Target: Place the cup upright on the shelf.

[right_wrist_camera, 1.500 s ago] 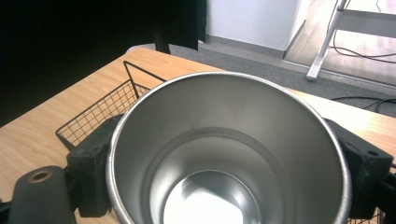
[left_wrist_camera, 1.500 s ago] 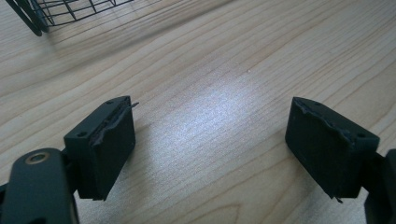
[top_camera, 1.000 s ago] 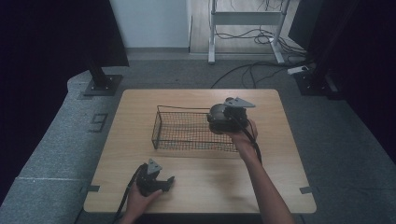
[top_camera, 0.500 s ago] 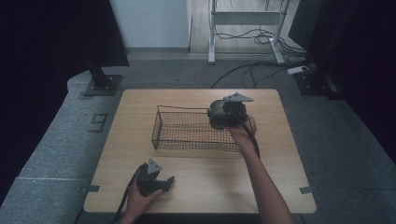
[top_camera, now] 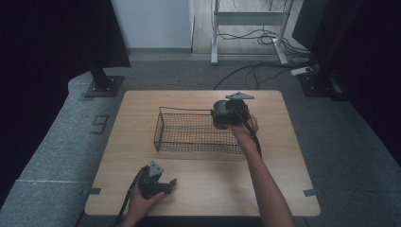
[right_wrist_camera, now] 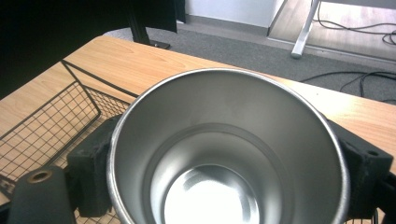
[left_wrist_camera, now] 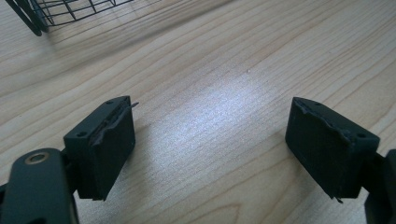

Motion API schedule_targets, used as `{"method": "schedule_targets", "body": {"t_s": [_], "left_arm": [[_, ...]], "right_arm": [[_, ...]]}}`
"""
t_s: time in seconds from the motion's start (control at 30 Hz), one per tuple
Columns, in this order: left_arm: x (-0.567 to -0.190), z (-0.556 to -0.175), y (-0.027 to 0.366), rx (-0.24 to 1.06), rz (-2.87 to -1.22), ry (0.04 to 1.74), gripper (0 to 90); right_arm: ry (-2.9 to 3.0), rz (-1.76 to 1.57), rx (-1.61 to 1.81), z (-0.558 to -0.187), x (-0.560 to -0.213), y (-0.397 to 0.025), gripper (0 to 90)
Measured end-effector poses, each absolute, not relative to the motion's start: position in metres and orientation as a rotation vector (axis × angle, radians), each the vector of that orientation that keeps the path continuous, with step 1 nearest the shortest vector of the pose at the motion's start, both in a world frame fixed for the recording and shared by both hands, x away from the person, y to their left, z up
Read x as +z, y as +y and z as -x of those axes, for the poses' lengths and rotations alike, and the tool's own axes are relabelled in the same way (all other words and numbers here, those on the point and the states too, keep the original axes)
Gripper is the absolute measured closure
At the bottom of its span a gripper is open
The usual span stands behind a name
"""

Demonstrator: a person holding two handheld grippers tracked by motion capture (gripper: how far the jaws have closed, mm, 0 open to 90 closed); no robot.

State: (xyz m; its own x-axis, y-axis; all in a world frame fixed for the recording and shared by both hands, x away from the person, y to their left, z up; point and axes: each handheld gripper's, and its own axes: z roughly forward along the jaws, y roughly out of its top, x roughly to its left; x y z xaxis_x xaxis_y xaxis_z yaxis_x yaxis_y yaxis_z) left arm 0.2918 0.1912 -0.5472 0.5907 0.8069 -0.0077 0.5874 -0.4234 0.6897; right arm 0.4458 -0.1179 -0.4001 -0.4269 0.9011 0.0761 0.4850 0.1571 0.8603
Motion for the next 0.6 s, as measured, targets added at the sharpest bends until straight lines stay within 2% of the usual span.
{"method": "schedule_targets", "body": {"t_s": [0.6], "left_arm": [[-0.547,-0.292,0.191,0.429,-2.161,1.1,15.8]], "right_arm": [[2.016,-1.365,1.179,-0.459,-0.419,-0.114,13.2]]}}
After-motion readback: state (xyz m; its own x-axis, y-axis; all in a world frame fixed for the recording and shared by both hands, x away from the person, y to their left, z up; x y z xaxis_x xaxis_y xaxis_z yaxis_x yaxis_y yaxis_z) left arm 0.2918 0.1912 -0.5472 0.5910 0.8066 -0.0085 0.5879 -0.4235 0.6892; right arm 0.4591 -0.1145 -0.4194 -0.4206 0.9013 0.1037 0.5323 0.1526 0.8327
